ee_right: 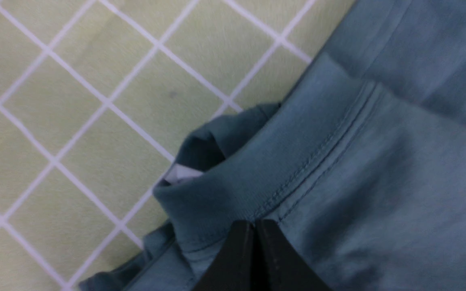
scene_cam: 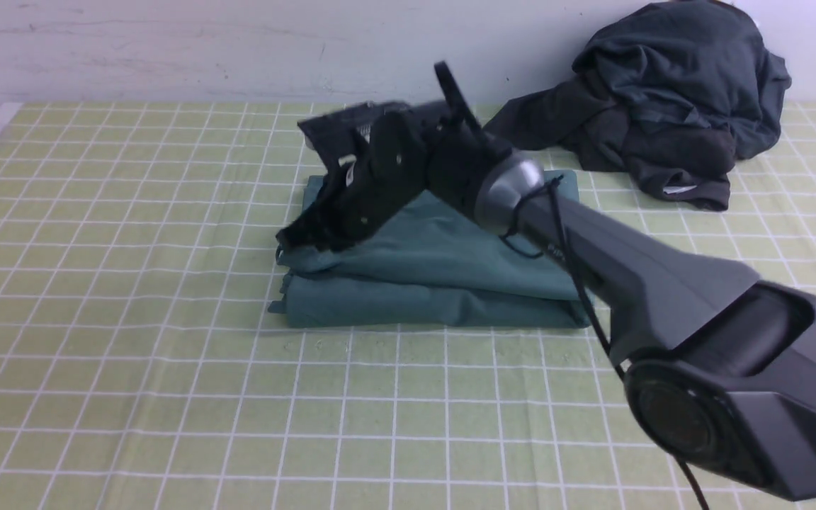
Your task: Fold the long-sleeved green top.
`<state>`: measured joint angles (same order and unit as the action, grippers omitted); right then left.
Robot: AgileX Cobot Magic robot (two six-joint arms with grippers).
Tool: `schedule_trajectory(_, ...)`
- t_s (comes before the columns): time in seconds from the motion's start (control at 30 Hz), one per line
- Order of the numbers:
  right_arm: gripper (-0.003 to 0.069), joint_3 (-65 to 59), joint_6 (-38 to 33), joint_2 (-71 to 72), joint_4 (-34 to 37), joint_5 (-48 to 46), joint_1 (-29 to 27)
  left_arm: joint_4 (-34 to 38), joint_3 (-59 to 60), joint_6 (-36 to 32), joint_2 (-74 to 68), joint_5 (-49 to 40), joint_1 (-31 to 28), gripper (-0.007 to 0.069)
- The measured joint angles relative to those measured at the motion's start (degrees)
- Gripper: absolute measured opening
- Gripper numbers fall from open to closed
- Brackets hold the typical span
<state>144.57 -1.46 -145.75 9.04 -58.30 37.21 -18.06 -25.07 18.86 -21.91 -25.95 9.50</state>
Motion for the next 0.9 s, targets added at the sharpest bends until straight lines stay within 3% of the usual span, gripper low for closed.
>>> schedule_trajectory(0.17,-0.0011,-1.6,-1.3,13.6,-4.2,-3.3,0.0,-0.9,6.2,-1.3,10.2,5.5,0.0,-0.0003)
schedule_trajectory(0.3,-0.0011,-10.8,-1.5,29.3,-10.0,-3.5,0.0,-1.8,11.1,-1.4,17.4,11.3,0.0,-0.0003)
schedule_trajectory(0.43,-0.0011,-29.5,-1.7,47.0,-16.8,-3.5,0.0,-6.7,13.4,-2.7,20.3,15.4,0.0,-0.0003)
schedule_trajectory(0.57,-0.0011,-45.8,-1.0,59.7,-18.1,2.0,0.0,-9.5,13.7,-2.8,20.5,14.8,0.0,-0.0003)
schedule_trajectory(0.7,-0.0013,-73.6,3.1,80.6,-18.1,21.4,0.0,-10.1,13.7,-2.8,20.5,13.7,0.0,-0.0003)
schedule_trajectory(0.77,-0.0013,-81.9,4.3,86.6,-18.1,29.2,0.0,-10.1,13.7,-2.8,20.5,13.7,0.0,-0.0003)
schedule_trajectory(0.83,-0.0013,-100.5,7.4,99.0,-18.2,45.3,0.0,-10.1,13.7,-2.8,20.5,13.6,0.0,-0.0003)
schedule_trajectory(0.9,-0.0013,-109.9,9.9,105.0,-17.8,54.3,0.0,-10.2,13.7,-2.8,20.5,13.6,0.0,-0.0003)
